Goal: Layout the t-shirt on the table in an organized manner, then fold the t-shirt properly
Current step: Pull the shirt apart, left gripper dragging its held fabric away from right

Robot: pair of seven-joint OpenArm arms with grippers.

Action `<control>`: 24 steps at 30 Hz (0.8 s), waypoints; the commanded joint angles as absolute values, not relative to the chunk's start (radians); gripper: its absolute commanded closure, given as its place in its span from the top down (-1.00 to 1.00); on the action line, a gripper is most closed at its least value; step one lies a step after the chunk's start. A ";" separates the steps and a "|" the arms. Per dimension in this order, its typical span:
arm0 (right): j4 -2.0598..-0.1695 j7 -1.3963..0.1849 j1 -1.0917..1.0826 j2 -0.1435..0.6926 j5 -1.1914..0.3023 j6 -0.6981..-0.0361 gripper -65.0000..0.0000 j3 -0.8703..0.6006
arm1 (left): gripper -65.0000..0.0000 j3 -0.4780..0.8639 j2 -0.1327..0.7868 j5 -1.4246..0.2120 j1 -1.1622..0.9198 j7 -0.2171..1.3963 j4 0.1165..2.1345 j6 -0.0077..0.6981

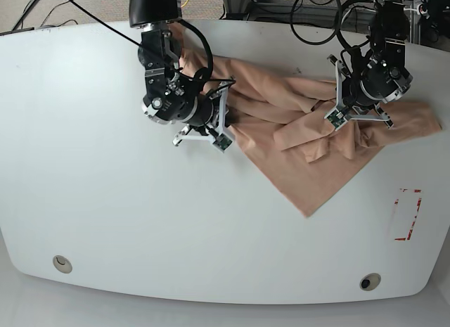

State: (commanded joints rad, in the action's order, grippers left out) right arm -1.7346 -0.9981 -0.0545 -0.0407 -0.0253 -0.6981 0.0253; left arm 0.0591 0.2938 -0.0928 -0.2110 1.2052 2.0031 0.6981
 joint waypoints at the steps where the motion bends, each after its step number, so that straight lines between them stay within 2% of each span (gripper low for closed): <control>1: -1.738 -1.003 -0.062 -0.041 -0.025 -0.698 -1.00 0.010 | -1.00 0.059 0.294 -0.093 -0.211 1.205 2.003 0.698; 14: -1.730 -1.013 -0.153 0.068 -0.027 -0.698 -1.00 -0.120 | -1.00 0.067 0.302 -0.094 -0.219 1.210 2.003 0.698; 24: -1.649 -1.004 -0.194 0.143 -0.028 -0.698 -1.00 -0.163 | -0.99 0.197 0.328 -0.101 -0.340 1.256 2.005 0.698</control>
State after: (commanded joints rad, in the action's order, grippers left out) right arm -1.6487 -1.0042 -0.1941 0.1435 -0.0284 -0.6981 -0.1634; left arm 0.1972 0.3276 -0.1005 -0.3399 1.2559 2.0046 0.6981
